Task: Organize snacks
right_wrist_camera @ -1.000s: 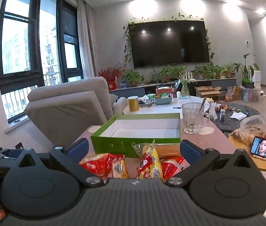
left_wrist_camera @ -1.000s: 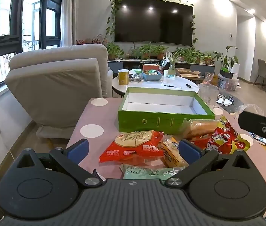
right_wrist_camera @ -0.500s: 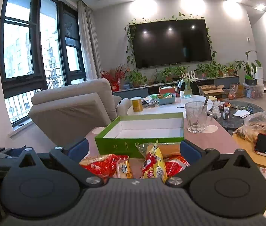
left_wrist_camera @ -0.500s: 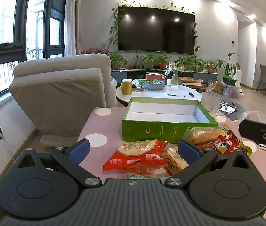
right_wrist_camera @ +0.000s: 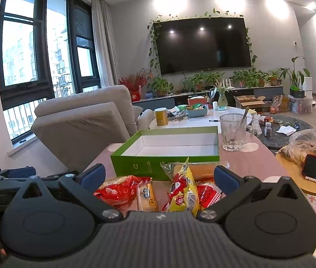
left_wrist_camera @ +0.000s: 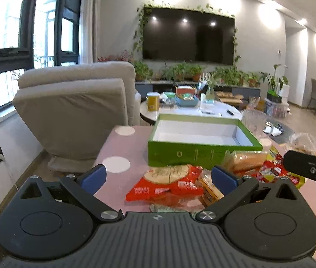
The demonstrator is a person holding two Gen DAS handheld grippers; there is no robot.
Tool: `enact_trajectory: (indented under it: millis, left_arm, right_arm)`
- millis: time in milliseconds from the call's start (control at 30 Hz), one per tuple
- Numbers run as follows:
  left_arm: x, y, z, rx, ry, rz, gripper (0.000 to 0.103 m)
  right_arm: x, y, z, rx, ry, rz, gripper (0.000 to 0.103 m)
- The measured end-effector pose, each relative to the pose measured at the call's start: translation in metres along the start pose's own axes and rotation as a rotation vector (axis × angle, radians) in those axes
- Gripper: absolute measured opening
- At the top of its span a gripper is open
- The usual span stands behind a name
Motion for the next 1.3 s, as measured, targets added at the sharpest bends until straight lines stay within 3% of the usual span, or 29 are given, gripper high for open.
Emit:
enact_trajectory:
  millis: [333,1300]
  left_arm:
    - [-0.007,-0.004,0.002,-0.029,0.049,0.023,0.102]
    - [-0.006,0.003,0.005,-0.041,0.020,0.000,0.102]
  right_arm:
    - [-0.001,-0.002,0.000,-0.012,0.010,0.004,0.070]
    - [-0.003,0.001,0.003,-0.013,0.019,-0.003,0.070]
Point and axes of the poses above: each gripper's, at about its wrist camera, not at the fingertips, and x roughly against the way its jaws point, y to its left, z to its underside, the point moved 7 cm from there along -x, roughly the way its jaws point, and after that the axes turned 13 degrees about -z, right-handed, at the moved point
